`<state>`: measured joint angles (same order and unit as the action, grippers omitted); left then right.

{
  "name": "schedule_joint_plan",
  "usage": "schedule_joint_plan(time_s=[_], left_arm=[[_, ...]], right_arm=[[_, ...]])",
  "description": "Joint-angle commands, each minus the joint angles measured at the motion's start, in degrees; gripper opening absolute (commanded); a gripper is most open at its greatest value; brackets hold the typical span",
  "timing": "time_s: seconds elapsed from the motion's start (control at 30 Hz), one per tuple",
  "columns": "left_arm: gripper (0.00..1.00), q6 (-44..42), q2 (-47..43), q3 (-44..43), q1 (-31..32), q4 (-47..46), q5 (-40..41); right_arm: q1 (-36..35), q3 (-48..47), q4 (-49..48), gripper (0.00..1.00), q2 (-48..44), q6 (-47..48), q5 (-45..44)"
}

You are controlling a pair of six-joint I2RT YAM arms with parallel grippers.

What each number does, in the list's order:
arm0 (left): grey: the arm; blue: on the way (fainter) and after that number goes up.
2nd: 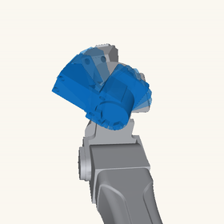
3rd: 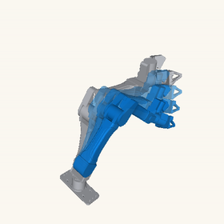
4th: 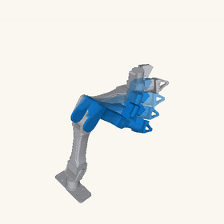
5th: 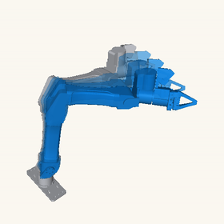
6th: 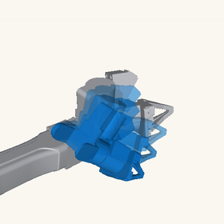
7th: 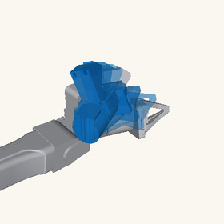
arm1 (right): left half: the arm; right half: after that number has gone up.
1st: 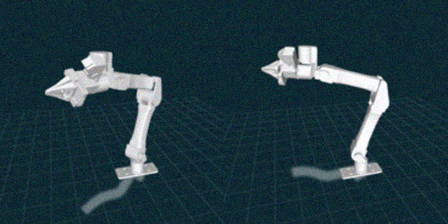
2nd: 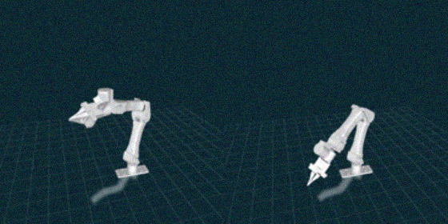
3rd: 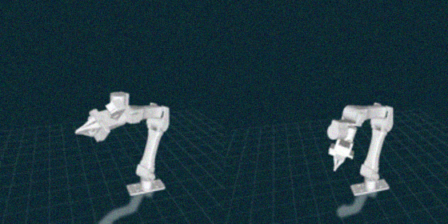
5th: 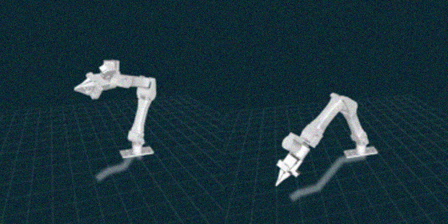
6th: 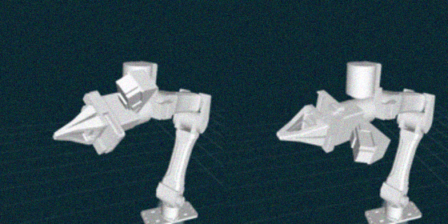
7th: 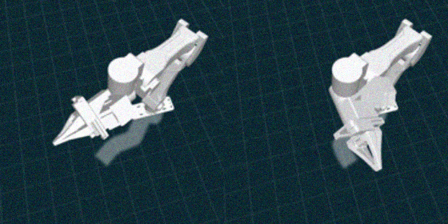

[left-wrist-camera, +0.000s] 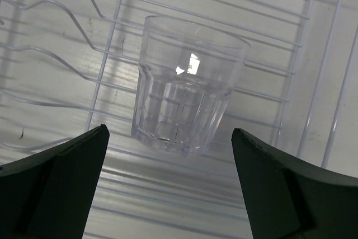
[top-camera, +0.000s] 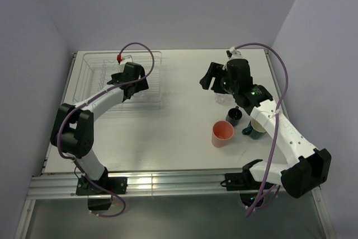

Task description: Load the cups into the dish rack

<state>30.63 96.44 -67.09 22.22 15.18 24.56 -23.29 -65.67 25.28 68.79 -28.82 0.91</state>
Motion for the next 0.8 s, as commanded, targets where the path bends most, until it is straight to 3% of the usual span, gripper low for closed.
schedule_joint_plan(time_s=[0.0,0.4,0.77], left_arm=[[0.99,-1.5,2.1,-1.0,0.2,-4.3,2.2],[0.94,-2.2,5.4,-1.6,0.2,-5.8,1.6],[0.68,-2.2,7.6,-2.7,0.2,-6.0,-0.1]], right_arm=[[-0.4,0.3,-2.6,0.77,-1.6,0.8,-0.7],[-0.4,1.6,-2.8,0.78,-1.7,0.8,-0.7],[-0.4,2.1,-2.7,0.78,-1.9,0.9,-2.1]])
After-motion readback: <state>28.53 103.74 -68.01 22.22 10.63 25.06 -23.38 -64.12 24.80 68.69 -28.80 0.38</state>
